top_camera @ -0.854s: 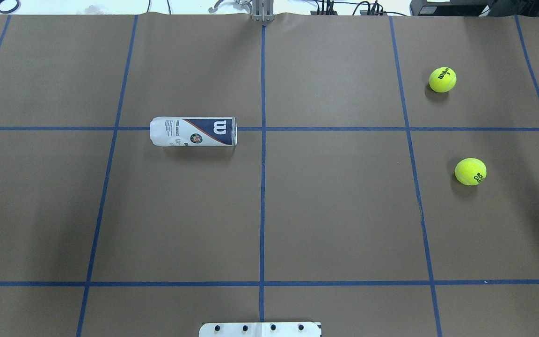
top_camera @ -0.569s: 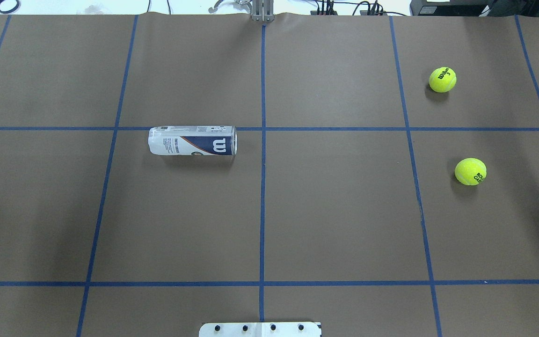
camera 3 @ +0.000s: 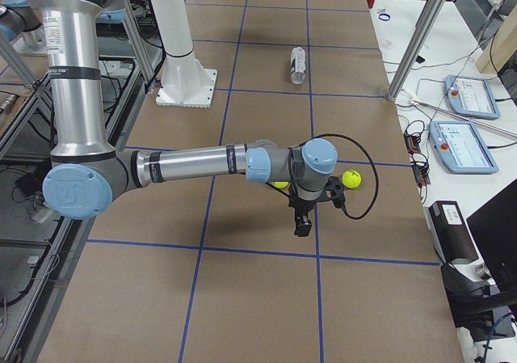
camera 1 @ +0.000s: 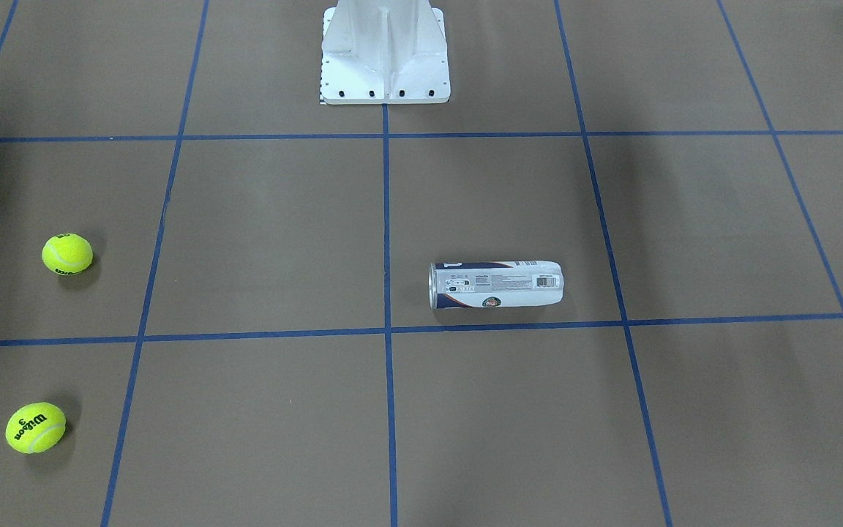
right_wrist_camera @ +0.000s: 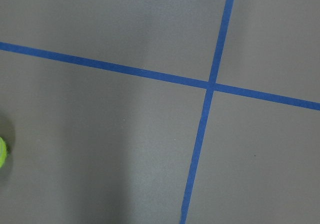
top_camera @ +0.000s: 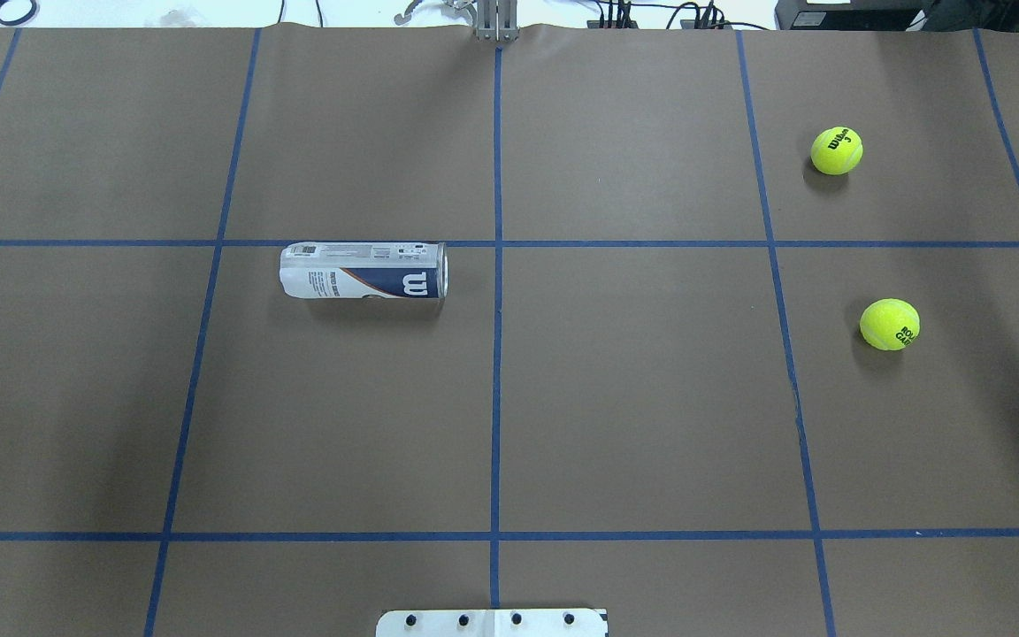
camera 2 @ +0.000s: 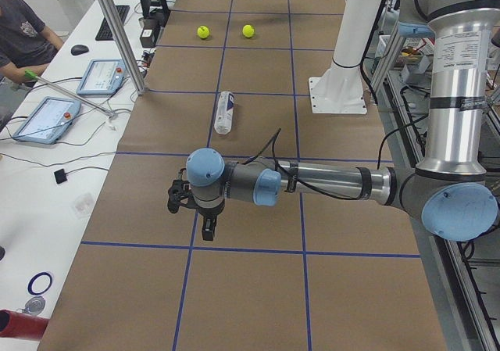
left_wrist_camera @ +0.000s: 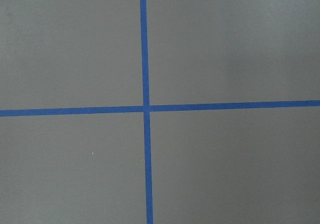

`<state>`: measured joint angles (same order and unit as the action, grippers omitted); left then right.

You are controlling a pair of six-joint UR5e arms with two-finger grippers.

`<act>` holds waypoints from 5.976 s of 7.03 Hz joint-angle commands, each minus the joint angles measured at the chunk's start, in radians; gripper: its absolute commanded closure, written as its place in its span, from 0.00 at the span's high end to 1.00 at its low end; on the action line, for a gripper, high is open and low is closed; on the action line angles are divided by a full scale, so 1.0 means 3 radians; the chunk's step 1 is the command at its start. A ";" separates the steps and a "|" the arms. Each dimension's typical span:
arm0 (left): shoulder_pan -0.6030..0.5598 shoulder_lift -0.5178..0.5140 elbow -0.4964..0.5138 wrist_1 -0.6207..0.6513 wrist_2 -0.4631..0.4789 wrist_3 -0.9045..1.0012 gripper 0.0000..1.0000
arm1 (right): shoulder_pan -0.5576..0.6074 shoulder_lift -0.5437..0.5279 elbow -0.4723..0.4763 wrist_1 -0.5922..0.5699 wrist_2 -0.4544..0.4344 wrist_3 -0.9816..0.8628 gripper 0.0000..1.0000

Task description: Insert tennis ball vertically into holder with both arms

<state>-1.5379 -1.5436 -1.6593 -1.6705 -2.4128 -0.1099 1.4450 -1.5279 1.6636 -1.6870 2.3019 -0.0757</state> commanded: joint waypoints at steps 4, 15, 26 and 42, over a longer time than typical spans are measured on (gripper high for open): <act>0.0445 -0.0009 -0.0184 -0.0167 -0.0006 0.0018 0.99 | 0.0000 -0.0005 0.0008 -0.0001 0.0012 0.0058 1.00; 0.2808 -0.2513 -0.0181 0.0448 0.1484 0.0913 1.00 | 0.0005 -0.0066 0.0079 -0.0001 0.0002 0.0058 1.00; 0.3311 -0.2882 0.0606 0.0042 0.2346 0.1926 0.99 | 0.0010 -0.0031 0.0176 0.0004 -0.0034 0.0063 1.00; 0.3286 -0.2857 0.1144 -0.0536 0.2510 0.1910 0.99 | -0.0005 -0.0015 0.0171 -0.0001 -0.0034 0.0058 1.00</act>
<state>-0.5524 -2.4001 -1.3296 -1.8141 -1.6598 0.4650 1.4447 -1.5325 1.7153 -1.6865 2.2918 -0.0583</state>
